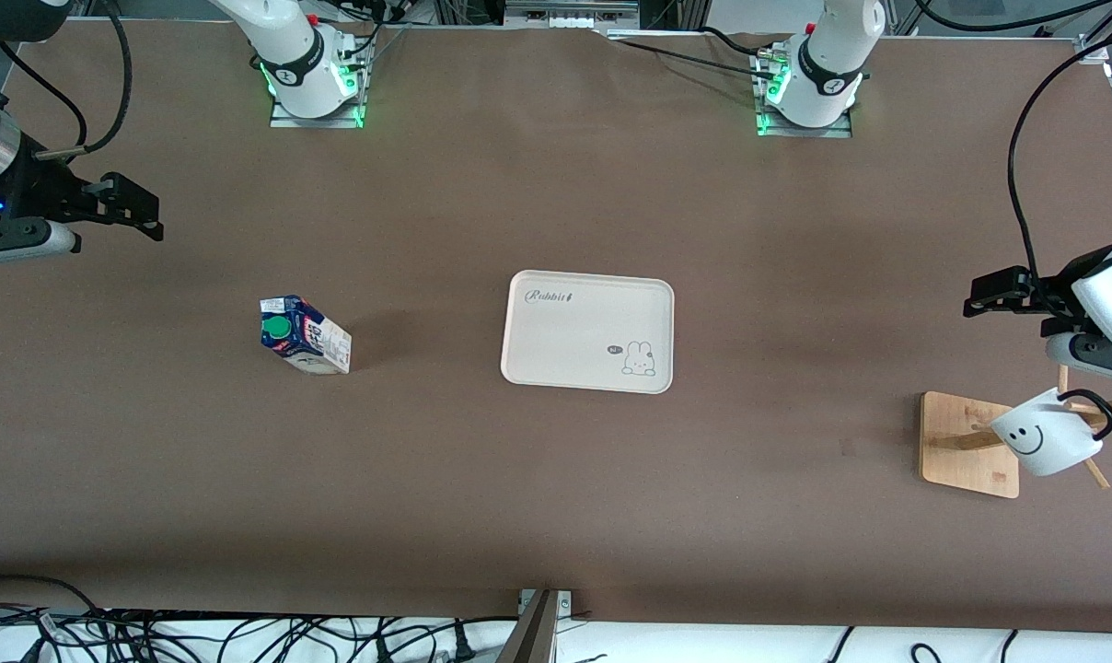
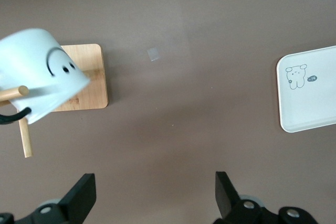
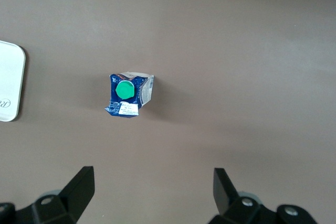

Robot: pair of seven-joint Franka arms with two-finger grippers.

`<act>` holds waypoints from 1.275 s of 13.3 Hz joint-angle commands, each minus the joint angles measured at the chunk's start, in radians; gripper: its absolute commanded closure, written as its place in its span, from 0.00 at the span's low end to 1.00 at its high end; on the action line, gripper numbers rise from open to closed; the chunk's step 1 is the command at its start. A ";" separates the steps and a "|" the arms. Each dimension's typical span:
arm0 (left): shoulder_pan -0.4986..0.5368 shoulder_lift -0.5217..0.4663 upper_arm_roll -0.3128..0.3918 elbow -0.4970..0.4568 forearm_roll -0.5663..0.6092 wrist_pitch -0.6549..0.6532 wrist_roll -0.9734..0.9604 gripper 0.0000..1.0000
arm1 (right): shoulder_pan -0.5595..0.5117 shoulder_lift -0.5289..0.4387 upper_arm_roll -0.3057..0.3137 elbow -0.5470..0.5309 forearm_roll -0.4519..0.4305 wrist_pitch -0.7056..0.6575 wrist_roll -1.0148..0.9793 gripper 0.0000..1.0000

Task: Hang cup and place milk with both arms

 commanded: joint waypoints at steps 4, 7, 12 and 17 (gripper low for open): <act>-0.241 -0.260 0.277 -0.289 -0.041 0.070 -0.118 0.00 | 0.010 0.000 0.009 0.018 -0.004 -0.018 0.004 0.00; -0.310 -0.421 0.335 -0.505 -0.087 0.171 -0.126 0.00 | 0.015 -0.001 0.009 0.018 -0.004 -0.018 0.004 0.00; -0.300 -0.473 0.334 -0.592 -0.090 0.182 -0.120 0.00 | 0.015 -0.001 0.009 0.018 -0.004 -0.020 0.004 0.00; -0.302 -0.366 0.332 -0.435 -0.089 0.073 -0.105 0.00 | 0.015 -0.004 0.015 0.016 -0.002 -0.021 0.004 0.00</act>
